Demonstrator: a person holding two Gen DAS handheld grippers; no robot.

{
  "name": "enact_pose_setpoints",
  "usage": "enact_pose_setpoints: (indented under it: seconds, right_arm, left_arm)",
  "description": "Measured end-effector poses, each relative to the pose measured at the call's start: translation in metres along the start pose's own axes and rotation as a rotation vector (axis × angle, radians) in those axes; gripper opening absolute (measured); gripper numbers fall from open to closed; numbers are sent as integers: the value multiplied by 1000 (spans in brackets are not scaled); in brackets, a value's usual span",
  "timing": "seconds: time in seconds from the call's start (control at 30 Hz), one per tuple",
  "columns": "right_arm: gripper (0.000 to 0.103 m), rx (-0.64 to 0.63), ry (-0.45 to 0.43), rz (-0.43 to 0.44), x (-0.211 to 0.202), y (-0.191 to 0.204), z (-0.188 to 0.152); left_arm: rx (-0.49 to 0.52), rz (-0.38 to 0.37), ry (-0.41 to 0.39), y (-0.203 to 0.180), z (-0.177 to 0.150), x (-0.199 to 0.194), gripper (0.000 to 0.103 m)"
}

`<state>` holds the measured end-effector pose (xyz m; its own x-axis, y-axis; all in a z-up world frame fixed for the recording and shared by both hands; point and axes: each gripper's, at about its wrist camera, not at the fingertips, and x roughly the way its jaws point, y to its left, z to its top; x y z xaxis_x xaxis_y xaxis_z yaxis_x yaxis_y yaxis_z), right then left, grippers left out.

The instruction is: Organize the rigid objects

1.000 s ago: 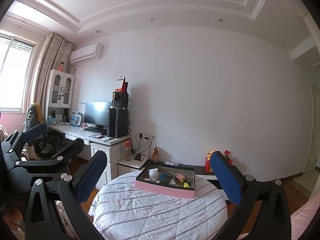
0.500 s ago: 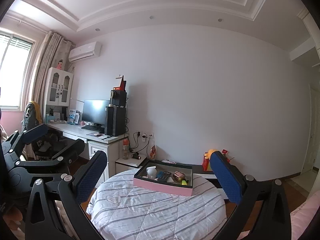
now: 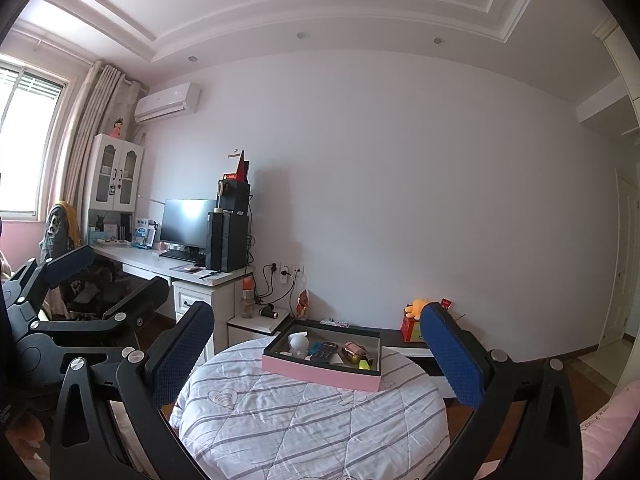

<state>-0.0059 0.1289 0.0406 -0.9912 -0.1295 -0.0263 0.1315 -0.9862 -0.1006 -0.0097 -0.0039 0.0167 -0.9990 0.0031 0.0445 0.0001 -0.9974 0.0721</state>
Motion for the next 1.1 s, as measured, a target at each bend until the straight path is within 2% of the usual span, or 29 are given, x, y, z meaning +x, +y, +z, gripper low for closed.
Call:
enact_pose_setpoints:
  seconds: [0.57, 1.1]
  right_arm:
    - [103, 18, 12, -2, 1, -5, -6]
    - [103, 27, -23, -120, -19, -24, -7]
  left_arm:
    - [7, -12, 11, -4, -3, 0, 103]
    - [11, -65, 4, -28, 4, 3, 103]
